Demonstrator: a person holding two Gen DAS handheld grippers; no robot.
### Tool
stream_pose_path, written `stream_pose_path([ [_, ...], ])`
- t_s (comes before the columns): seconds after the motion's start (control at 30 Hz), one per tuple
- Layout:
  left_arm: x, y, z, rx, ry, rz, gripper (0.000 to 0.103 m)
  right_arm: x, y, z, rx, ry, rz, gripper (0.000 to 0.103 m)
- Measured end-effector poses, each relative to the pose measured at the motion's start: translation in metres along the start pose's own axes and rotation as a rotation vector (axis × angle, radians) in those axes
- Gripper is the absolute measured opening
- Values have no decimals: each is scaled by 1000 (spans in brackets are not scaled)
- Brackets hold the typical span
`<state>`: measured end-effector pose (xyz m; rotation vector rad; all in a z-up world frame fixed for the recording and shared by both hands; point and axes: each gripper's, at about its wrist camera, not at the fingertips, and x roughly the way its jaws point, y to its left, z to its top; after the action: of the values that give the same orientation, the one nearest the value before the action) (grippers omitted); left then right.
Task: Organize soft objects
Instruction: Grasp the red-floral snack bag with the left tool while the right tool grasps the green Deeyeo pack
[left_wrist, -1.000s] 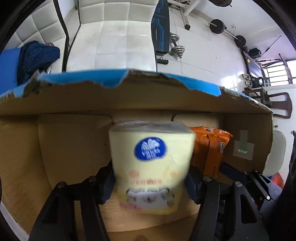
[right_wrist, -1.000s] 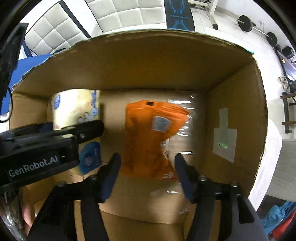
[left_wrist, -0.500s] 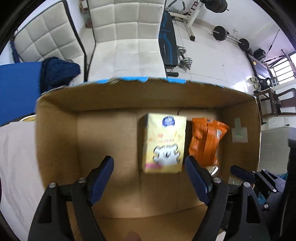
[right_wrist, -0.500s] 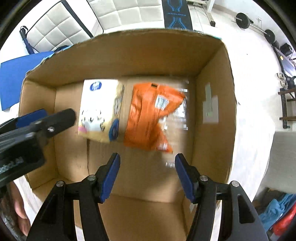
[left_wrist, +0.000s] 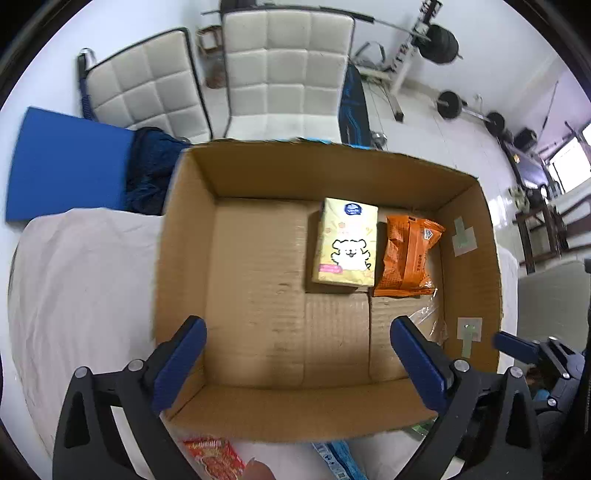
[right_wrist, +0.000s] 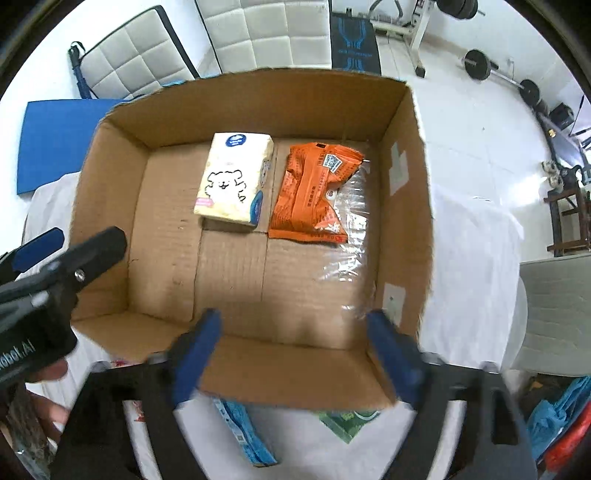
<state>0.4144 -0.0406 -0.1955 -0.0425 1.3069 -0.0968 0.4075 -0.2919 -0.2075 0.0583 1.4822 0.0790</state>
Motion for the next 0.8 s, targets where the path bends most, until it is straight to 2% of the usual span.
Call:
stream_pose_path([
  [0.03, -7, 3, -4, -10, -20, 7, 103, -3, 1, -2, 0, -20, 4, 103],
  [0.27, -56, 3, -38, -9, -129, 32, 103, -48, 8, -41, 6, -185, -12, 103],
  [0.4, -82, 0, -60, -2, -182, 48, 103, -67, 11, -58, 4, -210, 1, 103],
  [0.5, -99, -1, -76, 1, -215, 60, 103, -82, 18, -73, -21, -242, -21, 103],
  [0.6, -107, 2, -87, -7, -201, 38, 103, -94, 22, -88, -26, -259, -5, 103],
  [0.7, -114, 21, -108, -77, -162, 13, 103, -100, 12, -104, 6, -235, 64, 103],
  [0.8, -115, 44, -135, -132, -139, 54, 103, -85, -17, -119, 94, -177, 108, 103],
])
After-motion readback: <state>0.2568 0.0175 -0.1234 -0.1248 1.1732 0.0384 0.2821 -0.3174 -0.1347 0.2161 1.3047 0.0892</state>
